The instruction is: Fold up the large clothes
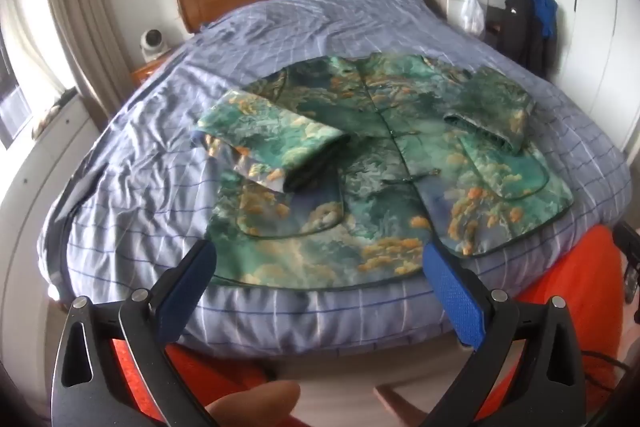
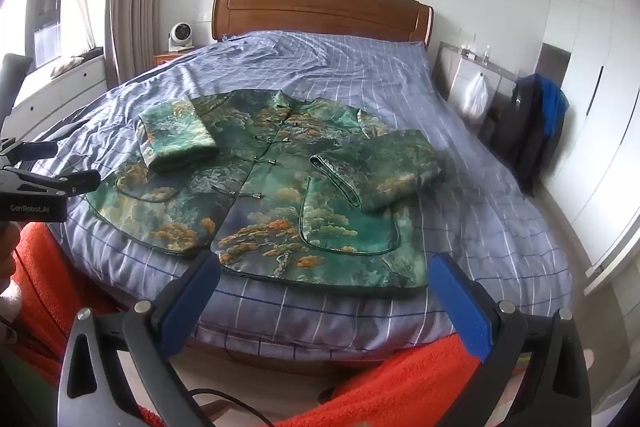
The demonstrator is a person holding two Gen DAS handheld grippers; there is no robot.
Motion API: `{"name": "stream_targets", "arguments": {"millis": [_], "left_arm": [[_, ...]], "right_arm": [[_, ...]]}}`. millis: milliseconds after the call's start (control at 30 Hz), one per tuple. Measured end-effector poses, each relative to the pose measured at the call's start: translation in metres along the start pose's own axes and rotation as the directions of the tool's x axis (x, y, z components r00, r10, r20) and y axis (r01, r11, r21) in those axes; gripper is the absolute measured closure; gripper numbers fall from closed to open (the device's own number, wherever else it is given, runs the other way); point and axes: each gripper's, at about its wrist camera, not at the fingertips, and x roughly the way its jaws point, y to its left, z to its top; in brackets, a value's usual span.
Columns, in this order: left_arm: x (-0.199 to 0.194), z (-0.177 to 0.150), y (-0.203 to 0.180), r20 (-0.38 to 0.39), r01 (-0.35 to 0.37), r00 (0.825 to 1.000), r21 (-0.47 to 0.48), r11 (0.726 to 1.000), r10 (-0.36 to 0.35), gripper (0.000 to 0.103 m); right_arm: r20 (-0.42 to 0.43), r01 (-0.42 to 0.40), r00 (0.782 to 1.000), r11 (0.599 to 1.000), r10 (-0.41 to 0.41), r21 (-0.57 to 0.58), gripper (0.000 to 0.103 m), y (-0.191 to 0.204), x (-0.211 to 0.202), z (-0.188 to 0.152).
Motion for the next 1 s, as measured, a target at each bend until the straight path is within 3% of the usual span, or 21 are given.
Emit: {"name": "stream_targets", "arguments": {"millis": [533,1000], "left_arm": [[0.012,0.006,0.014,-0.06,0.001,0.998,-0.066,0.998,-0.005,0.0],[0.006,0.009,0.01,-0.039,0.017,0.999,-0.056,0.998,-0.019,0.0]], "right_arm": [[-0.029,-0.016,0.999,1.0,0.016,-0.006,0.0,0.002,0.008,-0.001],[-0.035,-0.03,0.999,1.0,0.03,-0.008,0.0,0.007,0.012,-0.002]]}}
